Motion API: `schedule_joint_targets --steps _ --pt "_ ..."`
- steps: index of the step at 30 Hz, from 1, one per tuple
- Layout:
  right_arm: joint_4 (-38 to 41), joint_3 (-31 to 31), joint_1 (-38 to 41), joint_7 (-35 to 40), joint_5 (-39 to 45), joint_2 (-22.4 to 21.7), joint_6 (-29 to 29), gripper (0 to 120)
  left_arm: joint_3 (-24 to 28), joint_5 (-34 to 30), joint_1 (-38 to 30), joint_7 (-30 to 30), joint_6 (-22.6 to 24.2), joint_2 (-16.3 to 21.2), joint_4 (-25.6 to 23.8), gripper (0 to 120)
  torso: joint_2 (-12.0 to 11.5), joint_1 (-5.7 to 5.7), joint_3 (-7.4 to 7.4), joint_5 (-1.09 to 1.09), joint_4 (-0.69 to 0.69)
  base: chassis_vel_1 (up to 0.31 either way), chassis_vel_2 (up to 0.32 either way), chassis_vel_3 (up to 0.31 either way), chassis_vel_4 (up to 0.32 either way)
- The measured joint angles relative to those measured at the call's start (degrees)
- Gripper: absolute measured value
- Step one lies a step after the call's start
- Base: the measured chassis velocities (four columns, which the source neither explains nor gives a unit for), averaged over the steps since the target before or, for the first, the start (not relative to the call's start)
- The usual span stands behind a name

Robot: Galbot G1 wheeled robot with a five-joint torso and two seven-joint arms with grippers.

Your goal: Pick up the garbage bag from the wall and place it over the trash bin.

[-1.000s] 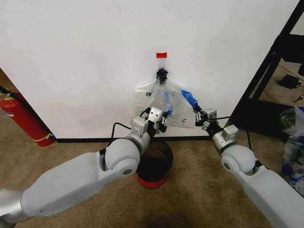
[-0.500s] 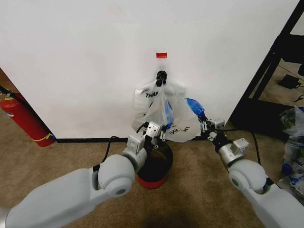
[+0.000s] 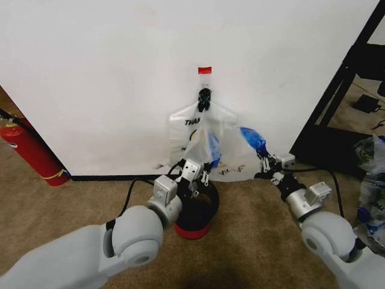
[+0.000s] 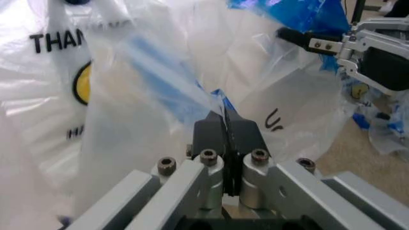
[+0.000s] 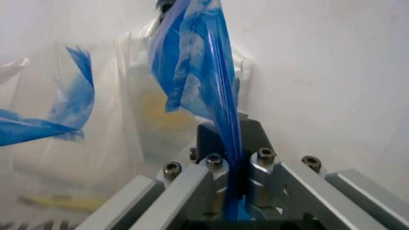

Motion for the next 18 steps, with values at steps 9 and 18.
schedule_joint_targets --steps 9,18 --pt "3.0 3.0 -0.1 1.6 3.0 0.2 0.0 0 -2.6 -0.3 -0.3 0.2 -0.3 0.2 -2.2 0 0.0 0.00 0.00 0.00 0.00 0.000 0.000 0.000 0.000" --pt "11.2 6.2 0.8 6.8 13.4 -1.3 -3.6 0 -8.1 -2.8 0.5 -0.7 -0.3 -0.4 -6.1 0 0.0 0.00 0.00 -0.01 0.00 0.000 0.000 0.000 0.000"
